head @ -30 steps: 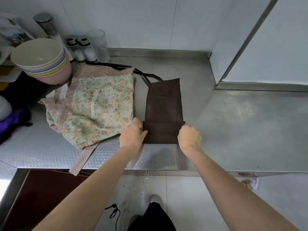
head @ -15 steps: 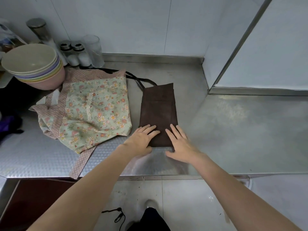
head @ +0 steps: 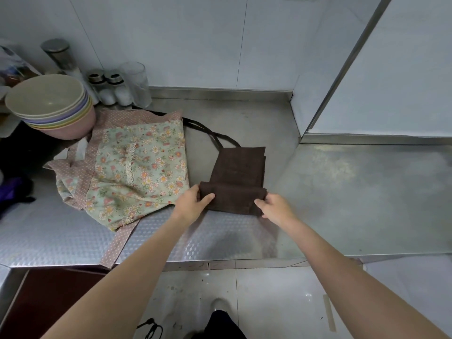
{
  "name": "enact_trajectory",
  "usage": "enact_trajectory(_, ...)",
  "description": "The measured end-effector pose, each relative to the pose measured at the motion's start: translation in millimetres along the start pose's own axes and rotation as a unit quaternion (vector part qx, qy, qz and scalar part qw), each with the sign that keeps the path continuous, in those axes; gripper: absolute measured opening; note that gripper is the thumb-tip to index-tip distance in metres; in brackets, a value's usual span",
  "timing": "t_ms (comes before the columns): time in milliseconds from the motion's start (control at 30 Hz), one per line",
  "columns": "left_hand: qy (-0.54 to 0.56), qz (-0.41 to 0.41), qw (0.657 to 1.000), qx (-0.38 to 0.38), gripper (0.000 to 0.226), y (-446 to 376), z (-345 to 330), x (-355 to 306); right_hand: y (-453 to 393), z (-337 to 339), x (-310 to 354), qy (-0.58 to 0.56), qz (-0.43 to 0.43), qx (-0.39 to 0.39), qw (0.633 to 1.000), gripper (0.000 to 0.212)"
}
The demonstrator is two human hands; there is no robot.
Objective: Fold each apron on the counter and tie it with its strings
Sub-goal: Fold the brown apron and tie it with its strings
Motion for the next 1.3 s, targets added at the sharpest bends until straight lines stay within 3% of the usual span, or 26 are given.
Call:
enact_trajectory(100,-0.089,0.011,0.994,-0.054,0.035,6.9,-2.3,-3.2,8.6,-3.2,3.6,0.051,-0.002,-0.018,0.999,0.033)
enact_trajectory(200,-0.152,0.025,0.987,-0.055,0.038,12.8,-12.5,-4.7,17.0,3.5,11.0,0.232,0.001,-0.075,0.970,0.039)
enact_trajectory(267,-0.172,0.045,0.983,-0.046,0.039,14.3,-17.6,-1.9,20.8,1.3,12.2,0.274,-0.003,-0.093,0.957,0.039)
enact_trajectory(567,-0.194,0.079,0.978,0.018,0.042,2.8,-20.1,0.3,22.2,-0.3,17.1,0.293,-0.010,-0.096,0.951,0.038)
enact_trajectory(667,-0.157,0.088,0.984,0.005,0.039,7.5,-17.9,0.4,25.1,-0.5,16.3,0.269,-0.019,-0.103,0.958,0.034)
enact_trajectory(733,-0.214,0.027,0.975,-0.048,0.042,16.6,-10.3,-10.8,30.6,-3.2,17.3,0.254,-0.010,-0.115,0.960,0.032)
enact_trajectory(800,-0.346,-0.129,0.925,-0.092,0.049,22.4,-11.5,-32.0,39.0,-5.0,24.3,0.295,0.046,-0.125,0.946,0.042)
enact_trajectory(867,-0.403,-0.240,0.883,-0.029,0.047,25.4,-25.3,-37.1,47.6,-14.9,33.8,0.372,0.175,-0.111,0.905,0.059)
enact_trajectory(900,-0.400,-0.239,0.885,0.023,0.049,25.2,-30.4,-32.9,51.3,-22.9,35.4,0.397,0.241,-0.080,0.882,0.060)
enact_trajectory(967,-0.378,-0.227,0.891,0.109,0.076,26.3,-37.7,-21.4,55.7,-29.5,32.0,0.404,0.294,-0.006,0.866,0.053)
enact_trajectory(1100,-0.369,-0.217,0.883,0.195,0.093,25.8,-40.7,-8.5,50.3,-30.2,11.2,0.419,0.237,0.122,0.868,0.076)
enact_trajectory(1200,-0.315,-0.196,0.913,0.172,0.081,19.1,-27.9,-14.4,45.5,-29.3,17.7,0.395,0.234,0.124,0.879,0.079)
enact_trajectory(1300,-0.180,-0.116,0.969,0.128,0.048,12.4,-12.5,-11.8,31.1,-14.0,27.8,0.233,0.201,0.060,0.950,0.050)
Point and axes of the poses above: each hand's wrist, its own y-axis away from the middle knuckle, its own z-axis out of the back of the hand, x = y × z, the point moved 7 cm from there along -y, towards the middle knuckle, and after that the axes turned 8 degrees about -y, right-handed, at the moved point
